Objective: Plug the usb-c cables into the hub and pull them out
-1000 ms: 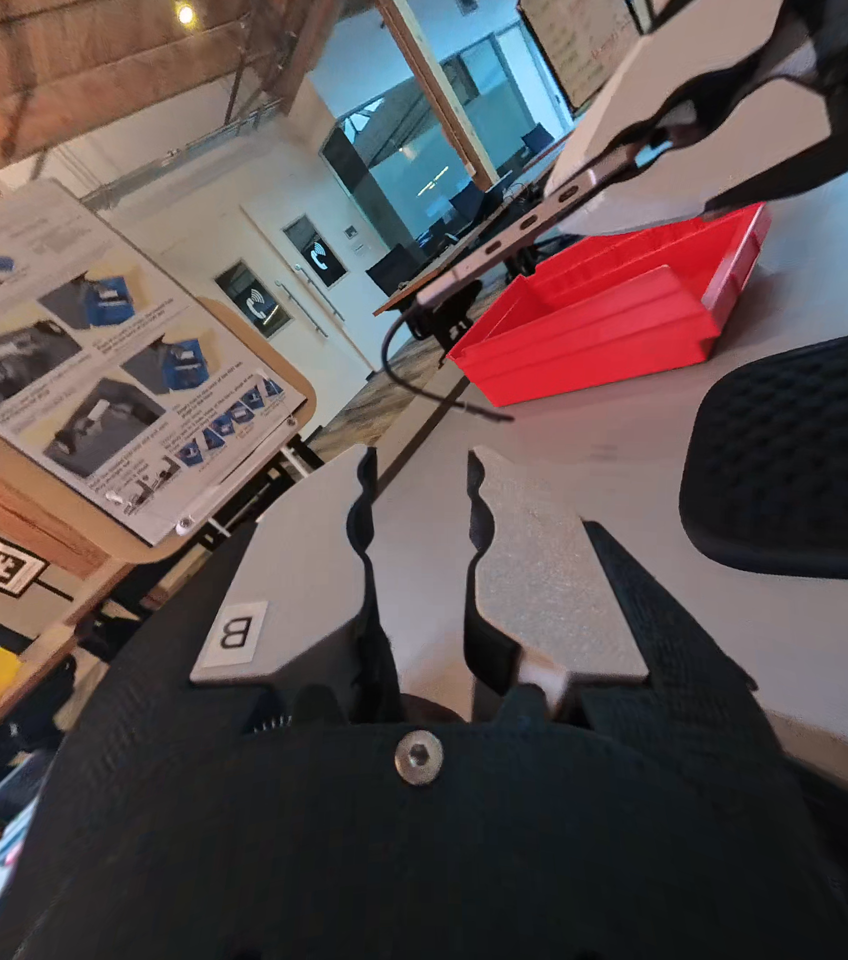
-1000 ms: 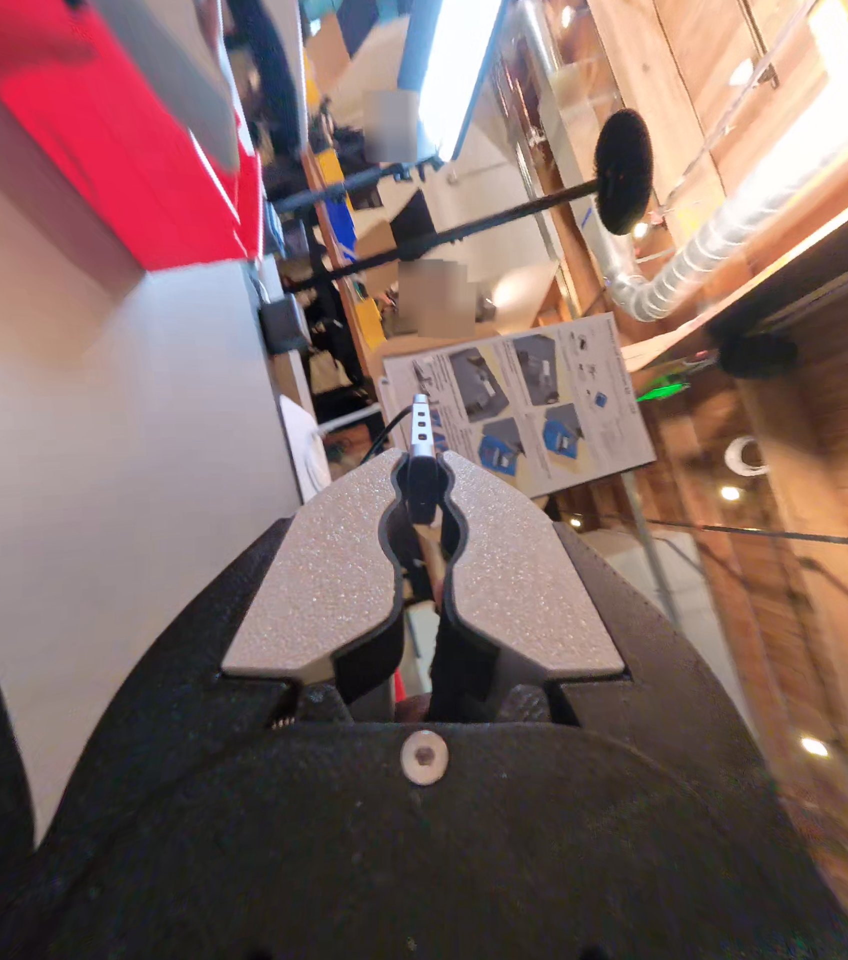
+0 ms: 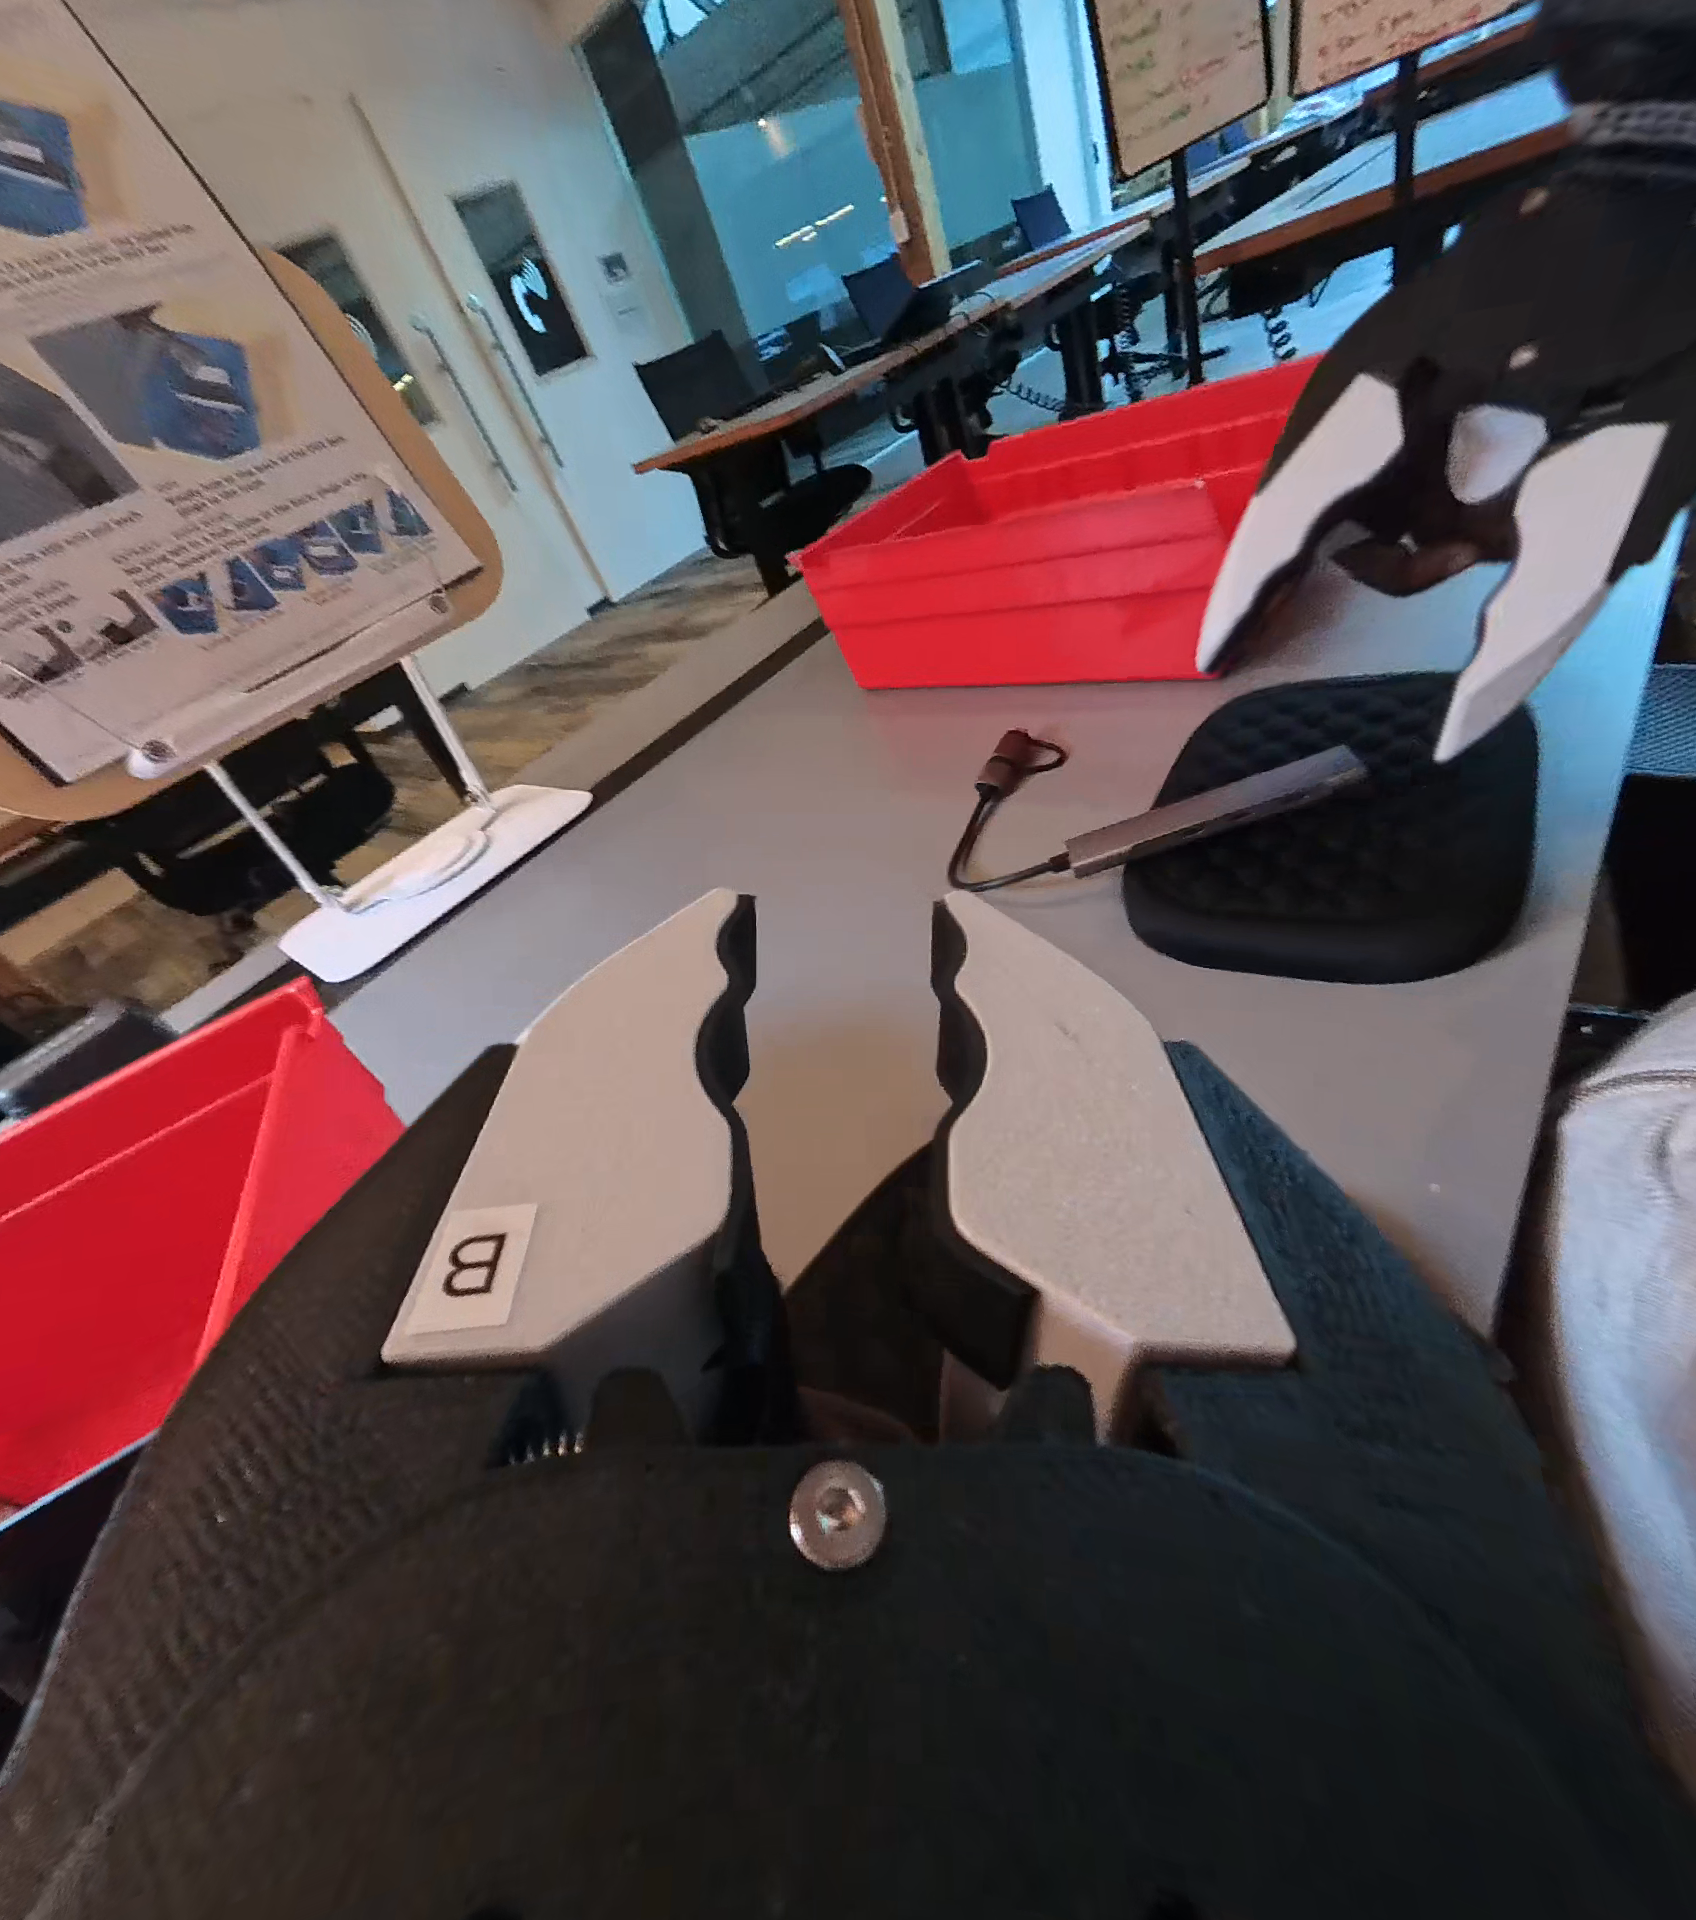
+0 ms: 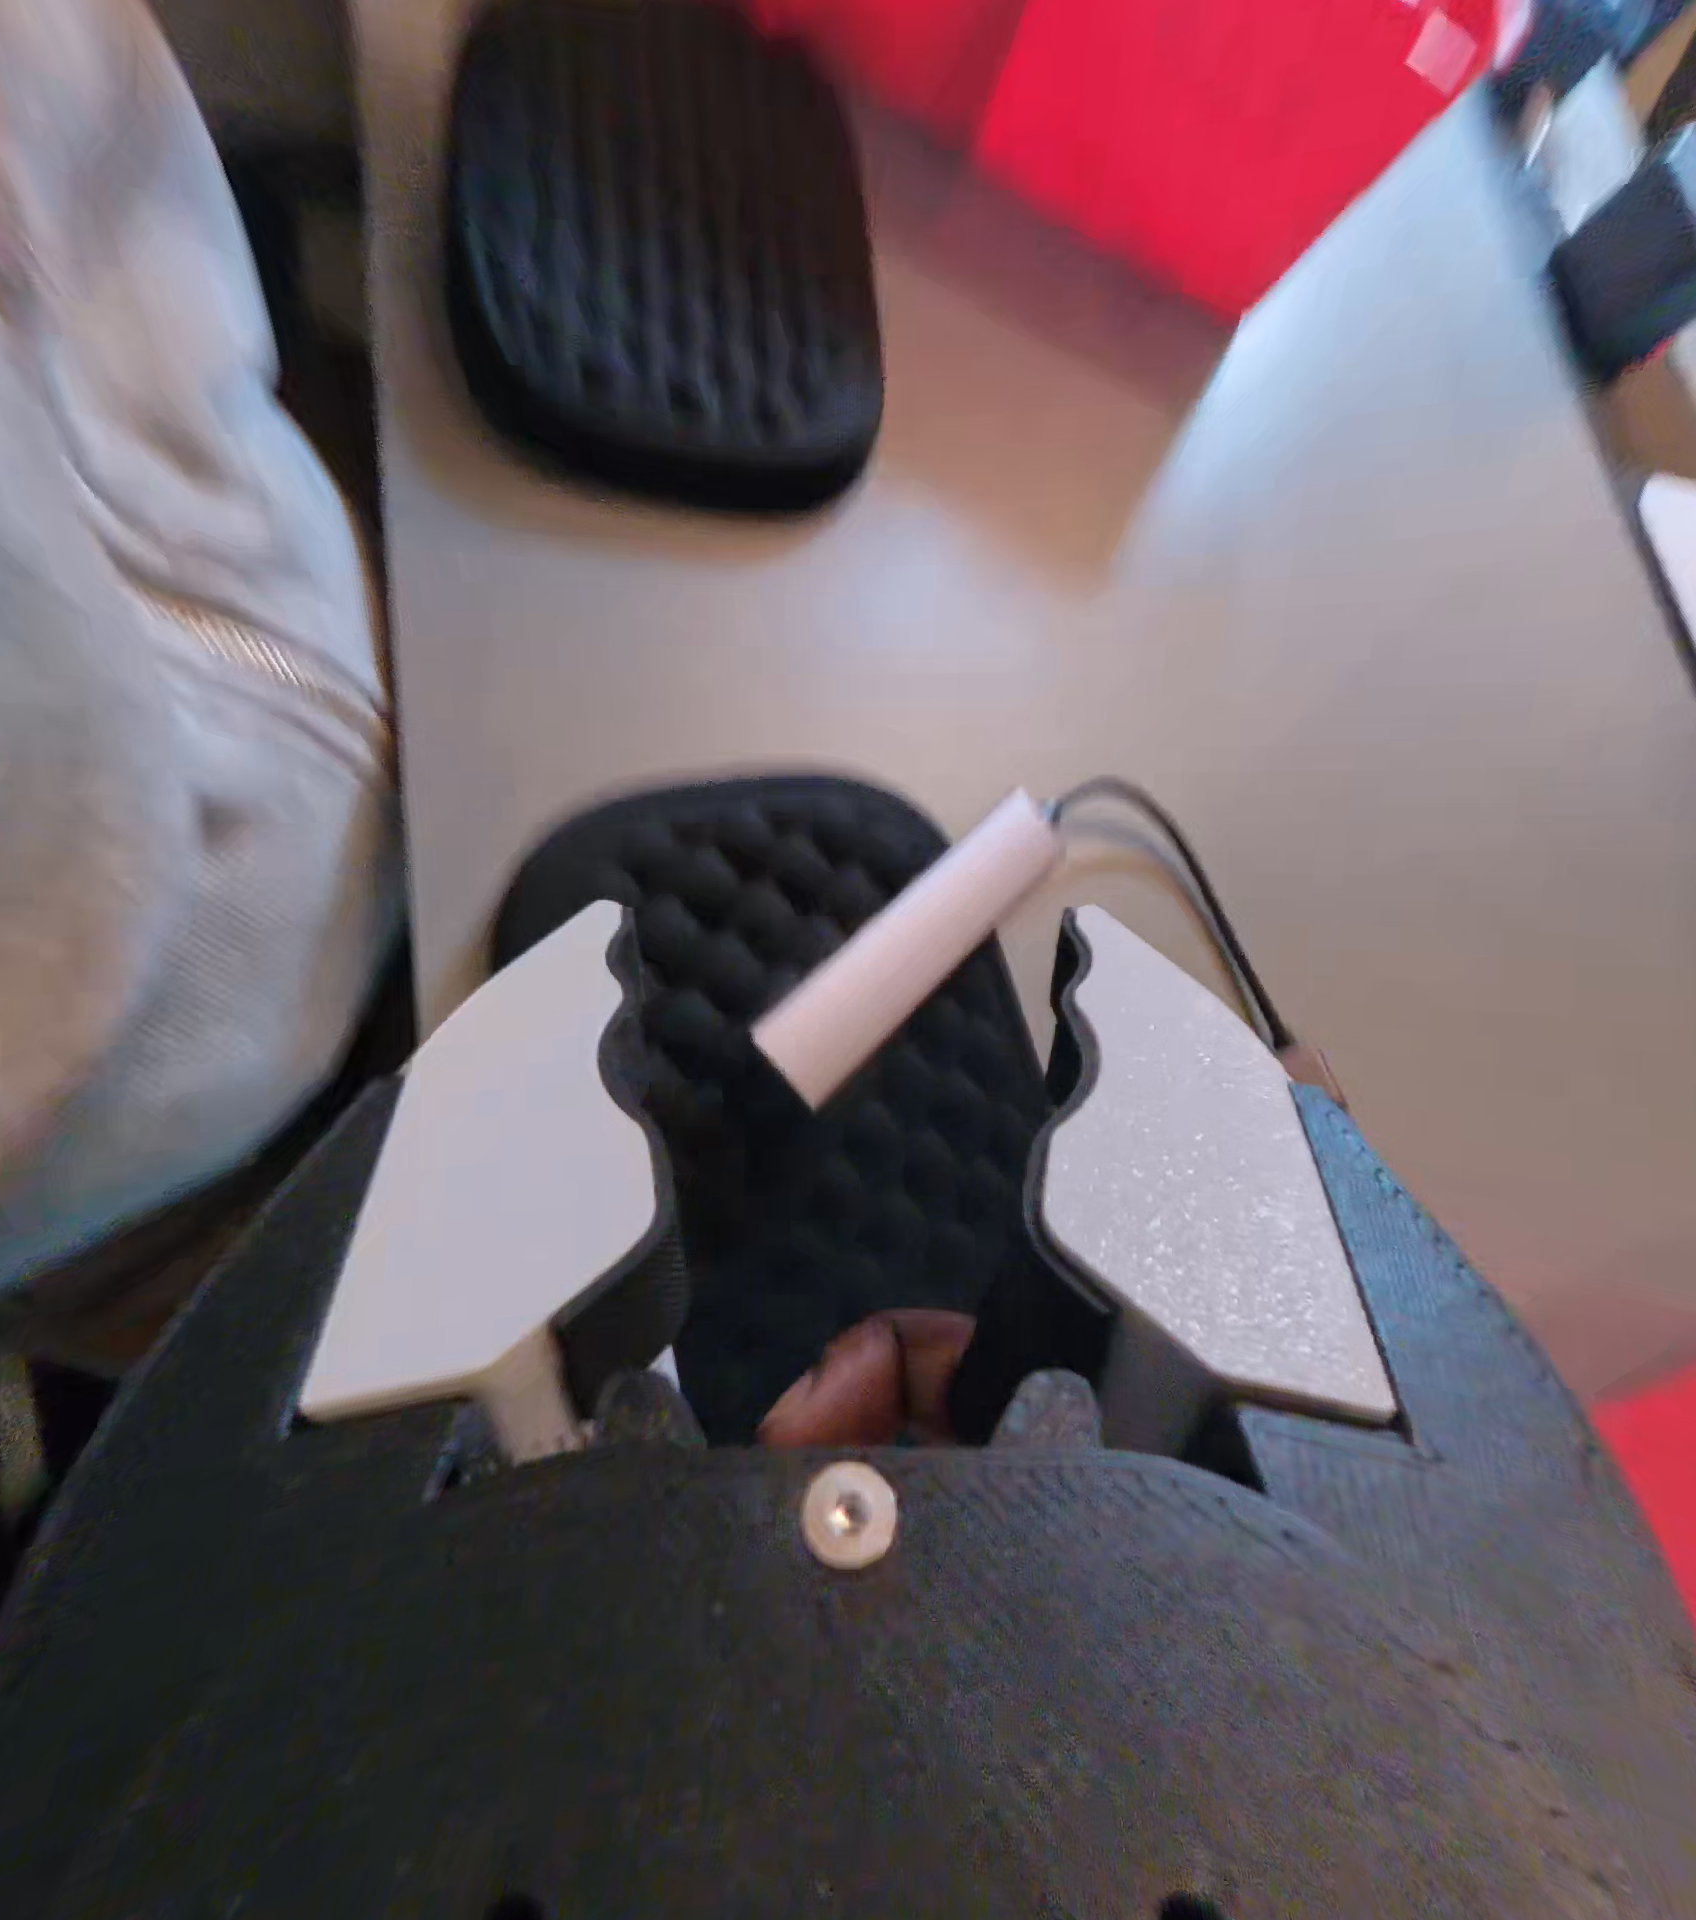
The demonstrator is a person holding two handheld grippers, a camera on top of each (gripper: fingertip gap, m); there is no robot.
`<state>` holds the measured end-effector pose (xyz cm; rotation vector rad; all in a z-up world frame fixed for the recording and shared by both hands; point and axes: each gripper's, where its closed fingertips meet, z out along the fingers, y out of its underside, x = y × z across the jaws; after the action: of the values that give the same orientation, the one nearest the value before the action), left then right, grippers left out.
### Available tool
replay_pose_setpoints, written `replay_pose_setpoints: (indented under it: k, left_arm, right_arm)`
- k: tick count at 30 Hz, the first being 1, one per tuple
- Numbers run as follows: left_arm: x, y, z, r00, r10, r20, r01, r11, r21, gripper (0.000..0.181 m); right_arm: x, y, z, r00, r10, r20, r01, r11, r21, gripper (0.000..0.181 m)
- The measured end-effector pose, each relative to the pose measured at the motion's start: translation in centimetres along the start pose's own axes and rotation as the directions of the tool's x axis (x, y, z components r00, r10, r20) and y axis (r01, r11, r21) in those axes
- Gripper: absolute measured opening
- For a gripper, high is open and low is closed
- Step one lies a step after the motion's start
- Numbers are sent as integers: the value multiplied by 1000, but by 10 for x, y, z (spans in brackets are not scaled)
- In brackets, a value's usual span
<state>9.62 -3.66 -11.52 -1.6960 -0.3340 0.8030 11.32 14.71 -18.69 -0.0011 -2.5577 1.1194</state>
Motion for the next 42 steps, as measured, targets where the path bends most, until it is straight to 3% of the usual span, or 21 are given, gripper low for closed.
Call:
replay_pose_setpoints:
  k: [2,3,6,8,11,14,18,23,25,26,28,34,42]
  left_arm:
    - [-1,-8,-6,999,-44,-22,45,999,21,36]
    - [-4,-13,-11,997,-73,-25,74,997,35,42]
    - [-25,-31,-30,984,-181,1,180,980,87,54]
    - [-53,-36,-47,961,-259,92,249,962,110,54]
    - [-96,-17,-72,903,-366,225,367,930,38,54]
    - [-131,26,-85,821,-469,325,523,846,-101,51]
    - [-151,89,-83,782,-490,385,614,714,-337,48]
    - [-155,130,-72,769,-512,383,640,618,-457,35]
    - [-154,139,-70,785,-493,375,619,622,-479,9]
    - [-156,137,-69,792,-480,376,610,642,-464,7]
    - [-163,119,-70,802,-468,372,593,698,-401,6]
    - [-213,27,-99,820,-373,433,469,873,-137,5]
    - [-249,-86,-134,839,-224,497,162,973,165,4]
  right_arm:
    - [9,-34,-15,990,138,26,-139,948,285,79]
    - [19,-49,-26,975,219,48,-218,873,437,78]
    - [54,-63,-53,888,426,173,-404,542,737,83]
    - [74,-51,-56,829,517,212,-442,375,815,85]
    - [88,-34,-47,759,602,246,-487,276,828,80]
    - [99,-28,-55,716,642,273,-493,188,850,74]
    - [97,-29,-54,728,635,259,-482,205,852,69]
    - [94,-32,-50,742,624,243,-476,236,847,68]
    - [96,-30,-51,734,631,251,-481,222,848,67]
    - [96,-30,-51,730,633,256,-484,216,848,66]
    - [98,-29,-51,725,638,260,-488,209,847,64]
    - [97,-30,-50,731,635,251,-482,220,848,63]
    - [98,-29,-48,727,637,258,-493,221,842,62]
